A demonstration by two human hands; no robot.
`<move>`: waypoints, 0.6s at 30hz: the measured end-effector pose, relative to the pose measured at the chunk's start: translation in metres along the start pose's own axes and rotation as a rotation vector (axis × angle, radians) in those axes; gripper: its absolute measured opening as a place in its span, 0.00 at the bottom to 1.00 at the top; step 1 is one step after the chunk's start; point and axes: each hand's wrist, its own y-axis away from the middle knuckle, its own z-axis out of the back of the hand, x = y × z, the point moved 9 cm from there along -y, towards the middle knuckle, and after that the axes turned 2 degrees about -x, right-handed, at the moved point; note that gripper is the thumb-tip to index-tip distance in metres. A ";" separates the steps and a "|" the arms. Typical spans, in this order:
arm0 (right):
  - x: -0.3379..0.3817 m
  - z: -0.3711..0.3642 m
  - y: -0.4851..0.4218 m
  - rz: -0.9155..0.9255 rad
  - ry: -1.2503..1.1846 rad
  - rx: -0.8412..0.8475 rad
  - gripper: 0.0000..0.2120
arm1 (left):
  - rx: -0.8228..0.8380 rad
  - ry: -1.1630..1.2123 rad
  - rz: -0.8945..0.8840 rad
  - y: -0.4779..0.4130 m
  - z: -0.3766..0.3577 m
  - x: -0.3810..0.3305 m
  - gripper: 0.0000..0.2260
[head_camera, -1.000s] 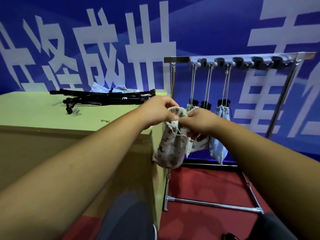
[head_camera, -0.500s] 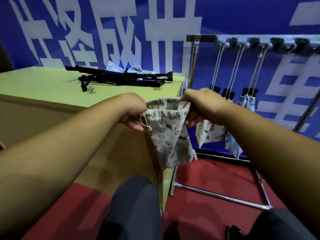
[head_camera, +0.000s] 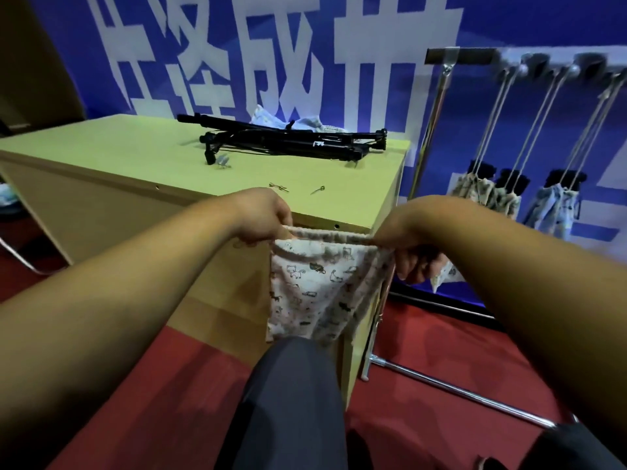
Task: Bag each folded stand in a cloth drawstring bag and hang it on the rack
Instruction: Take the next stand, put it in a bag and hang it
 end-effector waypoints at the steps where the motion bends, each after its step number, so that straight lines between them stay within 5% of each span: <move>1: 0.004 0.000 -0.002 0.000 0.013 0.003 0.30 | 0.002 -0.041 -0.002 0.000 0.001 0.001 0.07; 4: 0.022 0.011 0.001 0.036 -0.041 -0.030 0.23 | 0.006 0.023 -0.016 0.000 0.000 0.002 0.17; 13: 0.089 0.074 0.004 0.489 -0.156 -0.766 0.10 | 0.002 0.355 0.051 -0.001 -0.016 0.013 0.13; 18: 0.116 0.062 -0.024 0.619 -0.014 -0.889 0.26 | -0.025 0.327 0.063 -0.008 -0.022 0.019 0.13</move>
